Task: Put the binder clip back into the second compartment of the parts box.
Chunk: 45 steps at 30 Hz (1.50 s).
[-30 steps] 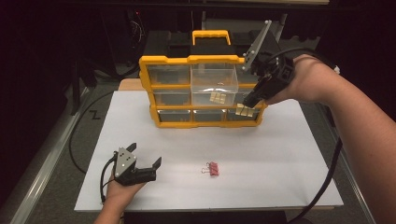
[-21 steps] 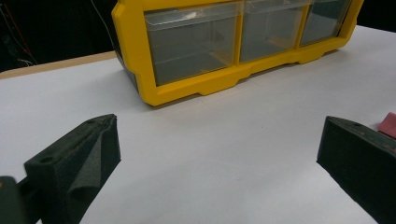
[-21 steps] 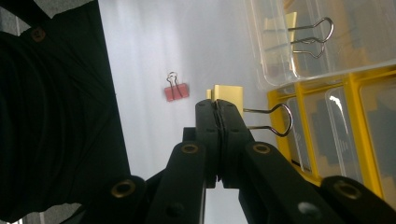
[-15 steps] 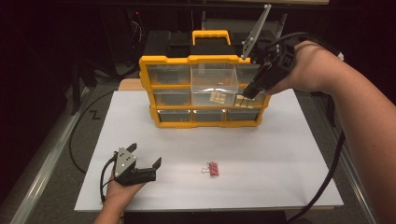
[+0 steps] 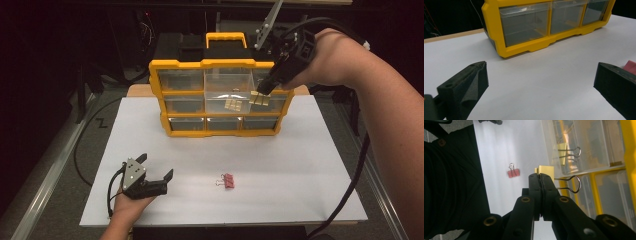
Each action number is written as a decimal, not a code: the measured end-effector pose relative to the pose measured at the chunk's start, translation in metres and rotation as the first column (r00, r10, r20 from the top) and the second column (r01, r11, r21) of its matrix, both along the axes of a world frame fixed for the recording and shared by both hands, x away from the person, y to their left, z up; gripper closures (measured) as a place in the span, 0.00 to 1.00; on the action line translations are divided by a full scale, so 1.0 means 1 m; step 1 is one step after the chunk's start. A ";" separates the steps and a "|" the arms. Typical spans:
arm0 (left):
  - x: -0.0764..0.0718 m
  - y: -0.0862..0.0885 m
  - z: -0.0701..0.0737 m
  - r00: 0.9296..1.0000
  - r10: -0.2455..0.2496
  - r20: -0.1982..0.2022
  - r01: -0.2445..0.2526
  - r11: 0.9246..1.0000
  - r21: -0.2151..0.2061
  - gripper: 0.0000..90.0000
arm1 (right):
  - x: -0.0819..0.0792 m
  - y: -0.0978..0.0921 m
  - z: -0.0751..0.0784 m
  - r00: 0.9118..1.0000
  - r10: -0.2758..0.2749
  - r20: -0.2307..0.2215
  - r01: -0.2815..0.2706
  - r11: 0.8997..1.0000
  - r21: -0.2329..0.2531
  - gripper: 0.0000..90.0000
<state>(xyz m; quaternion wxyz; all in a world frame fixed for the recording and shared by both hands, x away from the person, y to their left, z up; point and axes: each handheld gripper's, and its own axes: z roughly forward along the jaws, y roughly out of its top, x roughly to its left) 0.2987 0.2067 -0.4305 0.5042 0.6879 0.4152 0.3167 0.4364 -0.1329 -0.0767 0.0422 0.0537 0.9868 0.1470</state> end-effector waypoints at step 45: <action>-0.001 0.003 0.001 1.000 -0.008 0.003 0.008 1.000 -0.018 0.00 | 0.040 0.085 -0.005 0.998 0.052 0.029 -0.052 0.999 -0.011 1.00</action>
